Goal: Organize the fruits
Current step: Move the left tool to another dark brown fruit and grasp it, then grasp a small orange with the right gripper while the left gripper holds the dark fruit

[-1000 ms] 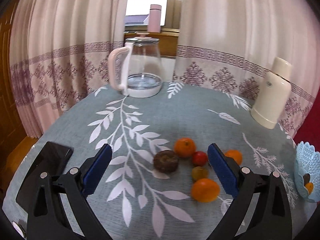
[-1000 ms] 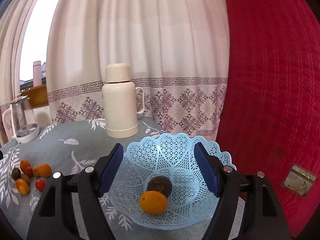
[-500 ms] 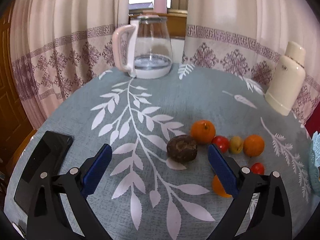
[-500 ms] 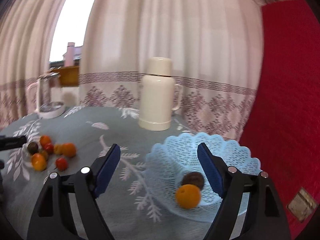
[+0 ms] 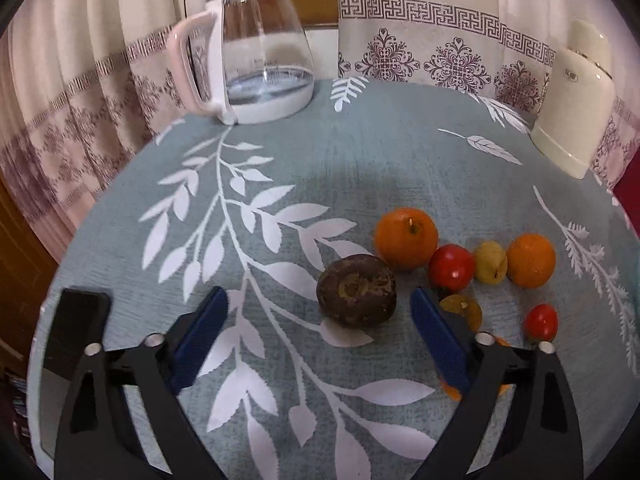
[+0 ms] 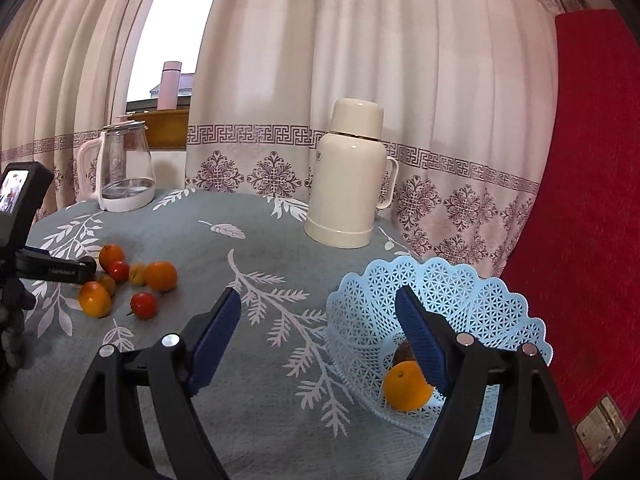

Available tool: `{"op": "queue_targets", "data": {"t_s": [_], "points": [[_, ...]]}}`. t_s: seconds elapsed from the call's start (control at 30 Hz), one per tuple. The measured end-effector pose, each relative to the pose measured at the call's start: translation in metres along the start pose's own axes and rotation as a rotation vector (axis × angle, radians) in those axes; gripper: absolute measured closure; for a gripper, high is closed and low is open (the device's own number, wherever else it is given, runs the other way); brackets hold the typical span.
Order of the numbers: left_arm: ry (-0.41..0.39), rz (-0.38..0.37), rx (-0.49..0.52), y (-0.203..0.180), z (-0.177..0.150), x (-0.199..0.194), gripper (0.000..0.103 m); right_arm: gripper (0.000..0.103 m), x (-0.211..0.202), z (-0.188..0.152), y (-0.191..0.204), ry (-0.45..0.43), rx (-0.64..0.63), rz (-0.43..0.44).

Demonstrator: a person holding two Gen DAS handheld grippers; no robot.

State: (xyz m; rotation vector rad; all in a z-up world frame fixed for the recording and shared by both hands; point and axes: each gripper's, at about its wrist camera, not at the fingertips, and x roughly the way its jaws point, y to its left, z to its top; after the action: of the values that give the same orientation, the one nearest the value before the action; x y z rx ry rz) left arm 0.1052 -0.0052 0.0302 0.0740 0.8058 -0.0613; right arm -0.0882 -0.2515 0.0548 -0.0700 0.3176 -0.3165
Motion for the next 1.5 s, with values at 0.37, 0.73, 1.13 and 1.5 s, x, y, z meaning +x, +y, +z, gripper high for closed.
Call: {"op": "queue_targets", "data": {"t_s": [0.37,0.73,1.13,1.5], "points": [[0.036,-0.064,-0.037,0.006,0.001,0.010,0.025,0.021,0.003,0.000,0.001,0.009,-0.005,-0.002],[0.043,-0.093,0.023,-0.009,0.004,0.017,0.059,0.021,0.006,-0.002,0.000,0.019,-0.004,0.000],[-0.080,-0.146,-0.069,0.010,-0.001,-0.008,0.059,0.021,0.008,-0.002,0.003,0.028,-0.021,-0.037],[-0.142,-0.129,-0.121,0.023,0.000,-0.019,0.059,0.021,0.032,0.026,0.052,0.145,-0.063,0.193]]}}
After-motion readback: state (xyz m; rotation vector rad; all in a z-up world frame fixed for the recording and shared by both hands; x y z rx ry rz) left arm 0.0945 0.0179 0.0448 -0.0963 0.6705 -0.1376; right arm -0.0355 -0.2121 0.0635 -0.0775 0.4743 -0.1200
